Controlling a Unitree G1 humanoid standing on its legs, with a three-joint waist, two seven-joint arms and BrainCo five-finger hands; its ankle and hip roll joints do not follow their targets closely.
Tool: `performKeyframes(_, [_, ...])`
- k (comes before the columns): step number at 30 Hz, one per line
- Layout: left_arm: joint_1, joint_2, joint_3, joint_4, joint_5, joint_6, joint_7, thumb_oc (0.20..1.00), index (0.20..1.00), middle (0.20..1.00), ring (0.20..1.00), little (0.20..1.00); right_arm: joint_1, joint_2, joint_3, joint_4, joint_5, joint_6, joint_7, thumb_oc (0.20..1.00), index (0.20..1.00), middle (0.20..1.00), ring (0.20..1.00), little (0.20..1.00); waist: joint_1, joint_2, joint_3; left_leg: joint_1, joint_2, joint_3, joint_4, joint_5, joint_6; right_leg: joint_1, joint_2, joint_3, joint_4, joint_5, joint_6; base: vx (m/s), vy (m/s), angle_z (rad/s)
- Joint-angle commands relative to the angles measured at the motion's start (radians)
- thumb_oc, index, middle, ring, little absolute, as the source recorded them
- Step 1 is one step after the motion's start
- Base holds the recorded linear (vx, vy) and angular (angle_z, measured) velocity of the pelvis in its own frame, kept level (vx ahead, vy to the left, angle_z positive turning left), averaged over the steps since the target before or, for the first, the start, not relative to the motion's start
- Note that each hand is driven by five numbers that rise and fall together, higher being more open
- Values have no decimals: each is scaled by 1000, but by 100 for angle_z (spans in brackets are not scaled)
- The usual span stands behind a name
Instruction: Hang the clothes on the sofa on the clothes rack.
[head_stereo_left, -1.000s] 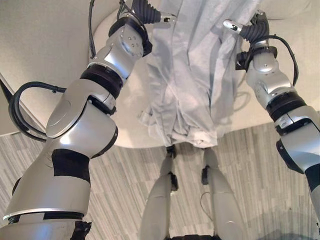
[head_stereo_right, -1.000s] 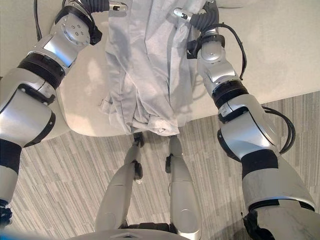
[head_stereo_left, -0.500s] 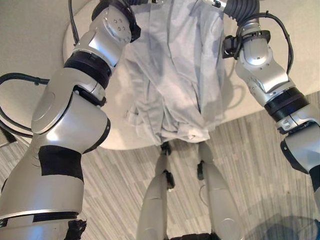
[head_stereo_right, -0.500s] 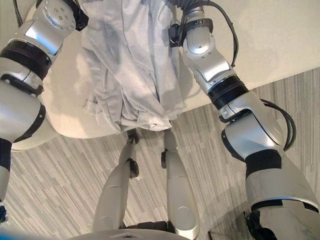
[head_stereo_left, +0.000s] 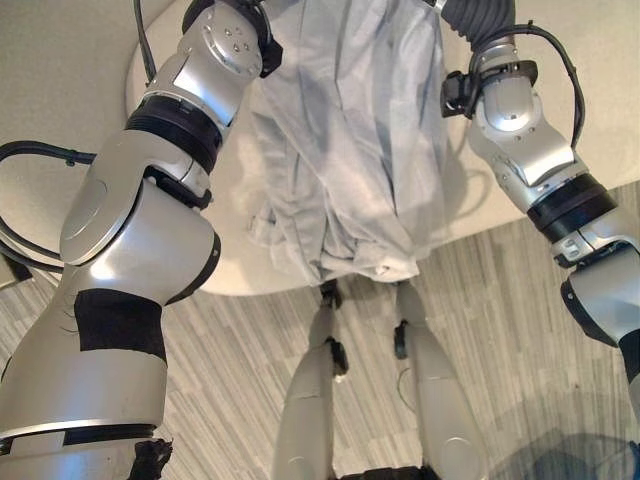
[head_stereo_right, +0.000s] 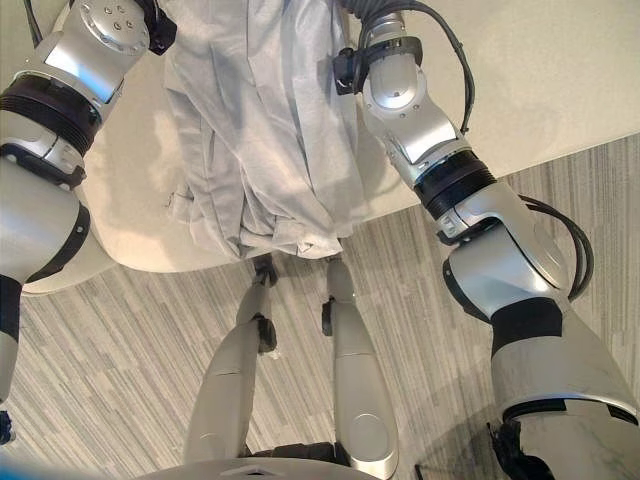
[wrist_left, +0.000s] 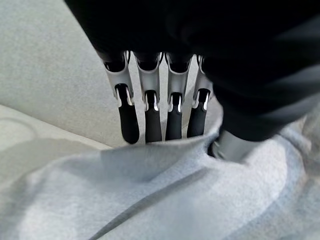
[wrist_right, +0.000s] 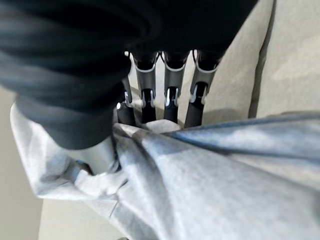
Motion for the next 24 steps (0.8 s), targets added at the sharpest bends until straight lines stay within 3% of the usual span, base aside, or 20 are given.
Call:
performKeyframes(1, [-6,-20,19,55,-32,-32,29,200,200,200,200,200,-12,34,-53,21,-16,-69,5,200,200,200,200,200,22,-28,-78,21,44,-115,-38,4,-82,55,-71,24,10,-67,167,0,0,0])
performKeyframes(15, [10,32,82,-22,-11,-48,95,200,200,200,200,200,72,9,-166,-86,-103,-91,-67,200,200,200,200,200,50,-2,-118,74,36,-123,-38,-15,-79,117,-79,18,10,-85,169,0,-3,2])
performKeyframes(24, [59,67,140,-152,65,-75,138,200,200,200,200,200,156,-1,-270,-197,-245,-69,-113,200,200,200,200,200,63,12,-216,244,38,-112,-38,-66,-79,291,-101,-9,10,-128,174,56,-20,9])
